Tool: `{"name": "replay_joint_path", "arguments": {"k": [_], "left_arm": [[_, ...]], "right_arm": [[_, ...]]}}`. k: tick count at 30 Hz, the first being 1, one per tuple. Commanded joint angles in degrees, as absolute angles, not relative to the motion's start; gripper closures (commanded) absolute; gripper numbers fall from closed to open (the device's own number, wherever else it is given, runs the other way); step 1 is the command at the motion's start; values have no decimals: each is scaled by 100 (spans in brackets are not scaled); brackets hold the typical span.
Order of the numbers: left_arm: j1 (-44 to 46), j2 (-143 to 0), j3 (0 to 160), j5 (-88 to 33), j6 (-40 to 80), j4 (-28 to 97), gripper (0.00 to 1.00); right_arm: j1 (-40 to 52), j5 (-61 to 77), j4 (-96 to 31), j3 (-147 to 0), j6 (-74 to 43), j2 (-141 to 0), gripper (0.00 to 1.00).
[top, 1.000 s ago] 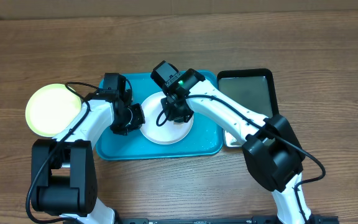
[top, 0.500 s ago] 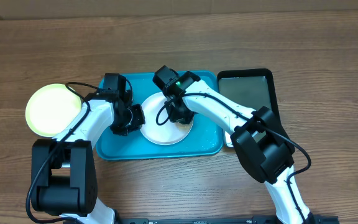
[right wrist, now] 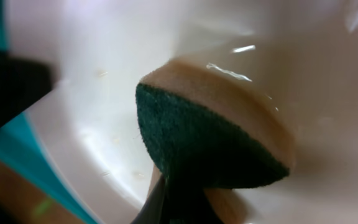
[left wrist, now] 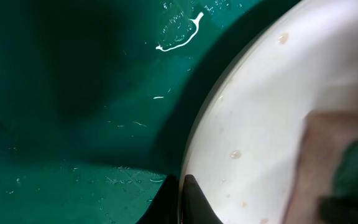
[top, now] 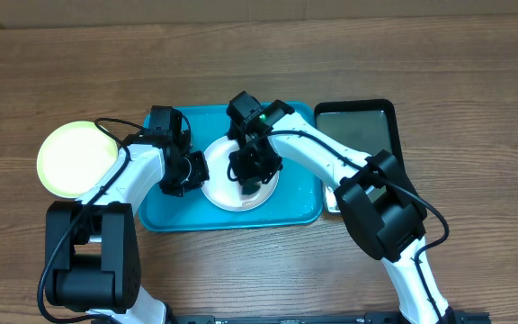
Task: Clean dirty plates on tray and stack at the side
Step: 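Scrub the white plate with the sponge in the right gripper, then return the sponge to the black water tray and release it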
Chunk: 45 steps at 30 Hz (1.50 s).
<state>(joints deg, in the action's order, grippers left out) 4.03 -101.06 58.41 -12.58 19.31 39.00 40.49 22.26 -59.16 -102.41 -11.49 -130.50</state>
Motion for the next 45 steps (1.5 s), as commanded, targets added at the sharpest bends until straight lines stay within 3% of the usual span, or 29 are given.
{"name": "replay_joint_path", "arguments": {"k": [1, 14, 27, 39, 40, 43, 45], "left_arm": [[416, -10154, 5898, -1317, 1815, 3894, 96], [416, -10154, 5898, -1317, 1776, 3918, 96], [416, -10154, 5898, -1315, 1776, 3892, 96], [416, -10154, 5898, -1315, 1778, 3859, 95], [416, -10154, 5898, -1315, 1778, 3848, 95], [416, -10154, 5898, -1315, 1778, 3800, 95], [416, -10154, 5898, -1315, 1778, 3771, 91]], "right_arm": [[4086, 3295, -5881, -10250, -674, -13159, 96], [2906, 3201, -7000, -11334, -550, -12363, 96], [1557, 740, -8722, -11198, -598, -12313, 96], [1413, -270, -7822, -9767, -1114, -12313, 96], [1411, -270, -7793, -9719, -1114, -12313, 93], [1411, -270, -7765, -9710, -1111, -12311, 67], [1389, -272, -7826, -9802, -1109, -12311, 61]]}}
